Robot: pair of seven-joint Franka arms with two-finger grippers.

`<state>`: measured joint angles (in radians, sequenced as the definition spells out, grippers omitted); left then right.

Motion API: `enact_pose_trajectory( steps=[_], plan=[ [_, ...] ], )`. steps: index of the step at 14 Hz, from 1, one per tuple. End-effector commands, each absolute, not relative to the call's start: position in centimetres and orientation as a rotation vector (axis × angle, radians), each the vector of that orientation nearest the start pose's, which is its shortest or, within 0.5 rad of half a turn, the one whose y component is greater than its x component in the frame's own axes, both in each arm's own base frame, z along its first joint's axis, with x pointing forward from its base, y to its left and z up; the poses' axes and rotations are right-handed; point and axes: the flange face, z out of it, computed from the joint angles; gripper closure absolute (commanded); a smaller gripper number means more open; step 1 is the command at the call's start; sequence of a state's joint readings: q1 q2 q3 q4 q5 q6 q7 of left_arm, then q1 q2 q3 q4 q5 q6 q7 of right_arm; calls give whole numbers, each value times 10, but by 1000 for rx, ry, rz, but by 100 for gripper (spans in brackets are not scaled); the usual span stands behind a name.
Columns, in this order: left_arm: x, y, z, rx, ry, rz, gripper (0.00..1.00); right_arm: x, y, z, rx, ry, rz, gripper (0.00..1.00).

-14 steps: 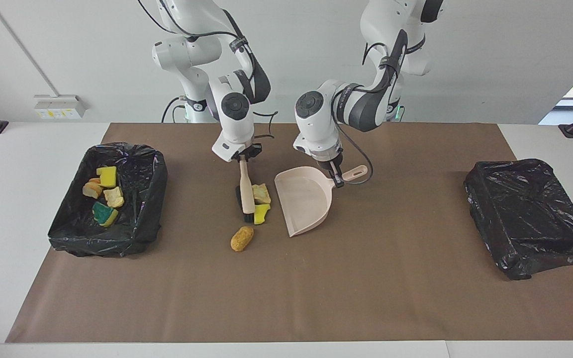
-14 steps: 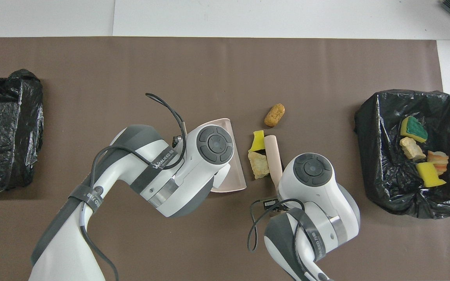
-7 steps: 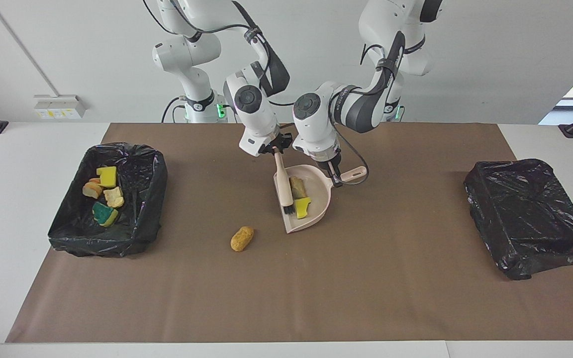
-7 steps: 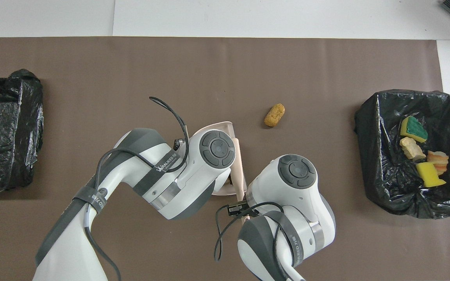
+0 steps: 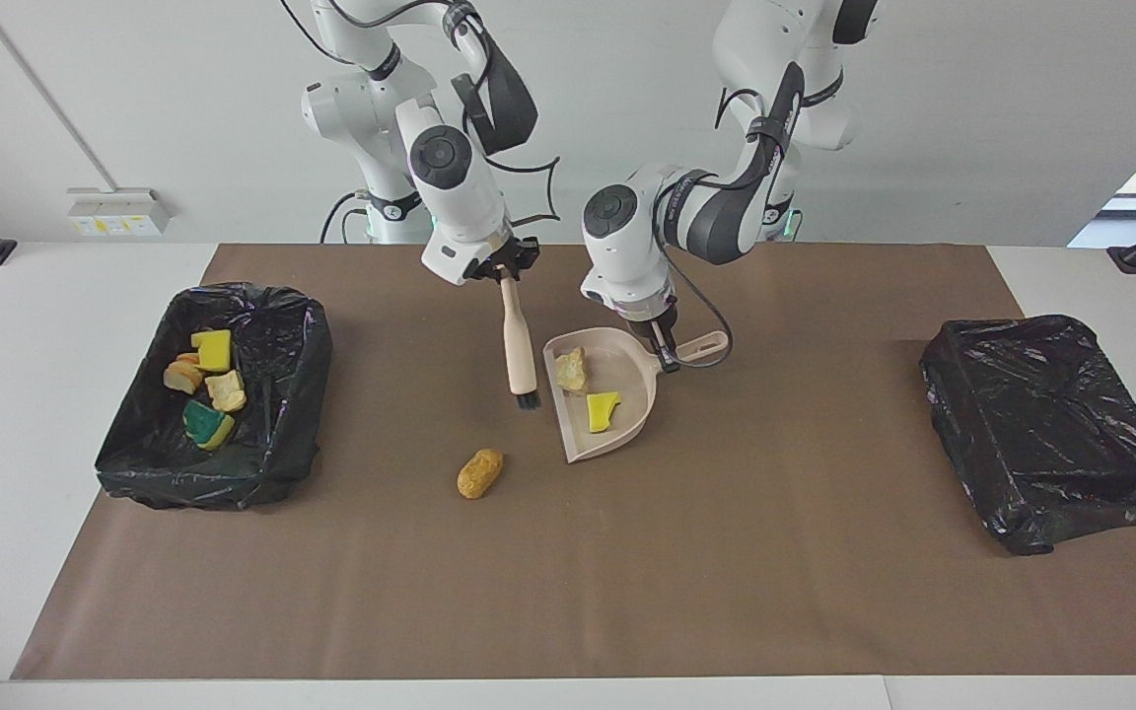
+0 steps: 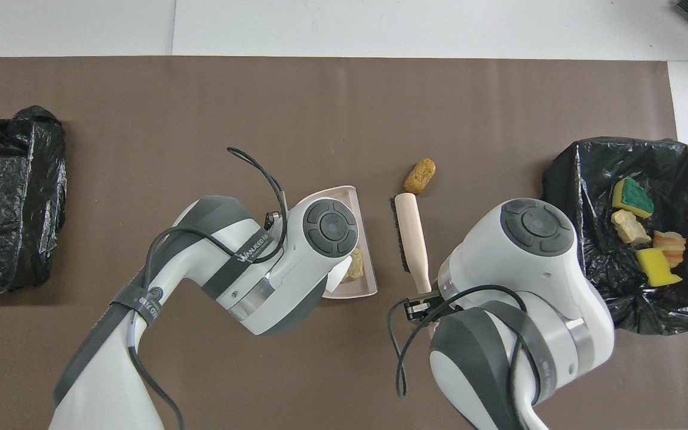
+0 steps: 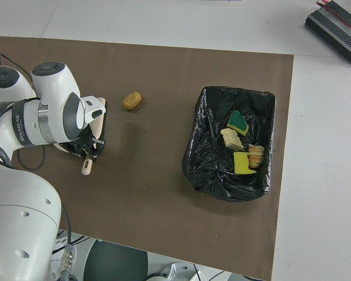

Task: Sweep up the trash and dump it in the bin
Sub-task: 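Grasp the brush with the right gripper and sweep scraps toward the dustpan, then sweep the last scraps into the dustpan with the brush in the right gripper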

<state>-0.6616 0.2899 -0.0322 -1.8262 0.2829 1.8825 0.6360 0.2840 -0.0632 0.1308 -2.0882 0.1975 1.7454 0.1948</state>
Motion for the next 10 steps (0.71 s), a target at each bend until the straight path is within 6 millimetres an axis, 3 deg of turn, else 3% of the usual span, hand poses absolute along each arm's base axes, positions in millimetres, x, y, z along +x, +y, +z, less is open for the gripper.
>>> enact_pose_trajectory(
  steps=[1,4,5,8,10],
  plan=[
    [477,-363,365,-2165,1898,294,100,462,197,437,-3110,-340,453,100],
    [485,-360,369,-2226,1855,281,100,502,136,424,-3184,-491,337,100],
    [490,-355,369,-2241,1837,283,100,521,124,416,-3244,-539,328,100],
    [495,-355,368,-2295,1820,269,100,577,119,390,-3328,-622,355,100],
    [495,-355,366,-2303,1809,272,100,592,131,356,-3311,-636,404,100]
  ],
)
